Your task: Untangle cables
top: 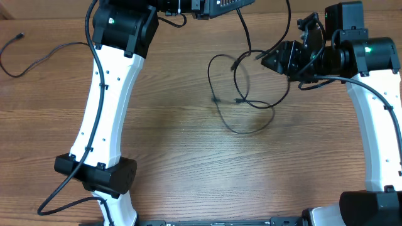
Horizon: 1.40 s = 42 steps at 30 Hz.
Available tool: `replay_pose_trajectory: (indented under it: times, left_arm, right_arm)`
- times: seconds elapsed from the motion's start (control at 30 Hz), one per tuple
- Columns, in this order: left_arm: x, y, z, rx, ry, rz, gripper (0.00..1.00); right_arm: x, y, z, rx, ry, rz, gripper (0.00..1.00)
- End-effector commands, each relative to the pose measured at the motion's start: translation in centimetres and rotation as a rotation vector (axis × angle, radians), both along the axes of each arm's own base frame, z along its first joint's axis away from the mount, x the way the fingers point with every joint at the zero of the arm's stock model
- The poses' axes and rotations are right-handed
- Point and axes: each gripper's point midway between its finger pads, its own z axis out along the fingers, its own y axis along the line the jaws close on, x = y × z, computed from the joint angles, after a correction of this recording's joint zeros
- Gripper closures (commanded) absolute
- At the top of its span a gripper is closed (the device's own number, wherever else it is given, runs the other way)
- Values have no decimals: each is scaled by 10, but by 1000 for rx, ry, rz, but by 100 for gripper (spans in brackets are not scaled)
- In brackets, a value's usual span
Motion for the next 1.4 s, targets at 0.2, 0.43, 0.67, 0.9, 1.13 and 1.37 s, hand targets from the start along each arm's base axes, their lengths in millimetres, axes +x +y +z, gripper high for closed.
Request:
replay_pose_trajectory:
  times: [0.2, 0.43, 0.67, 0.9, 1.13, 1.37]
  left_arm:
    - [12, 44, 18, -11, 9, 98, 96]
    - [30, 82, 1, 17, 146, 171, 96]
    - [51, 103, -14, 49, 158, 300, 96]
    - [86, 192, -115, 370, 439, 772, 96]
    - [67, 300, -181, 721, 604, 1111, 96]
    - [77, 300, -135, 433, 493, 964, 96]
  right_arm:
    - [-11, -32, -23, -180, 100, -129, 96]
    - [-14, -56, -31, -272, 153, -262, 96]
    - [-16, -84, -36, -346, 208, -495, 96]
    - [-31, -140, -36, -526, 246, -781, 96]
    - [-38, -175, -38, -483, 297, -926, 96]
    - [-40, -204, -36, -449, 304, -1049, 96]
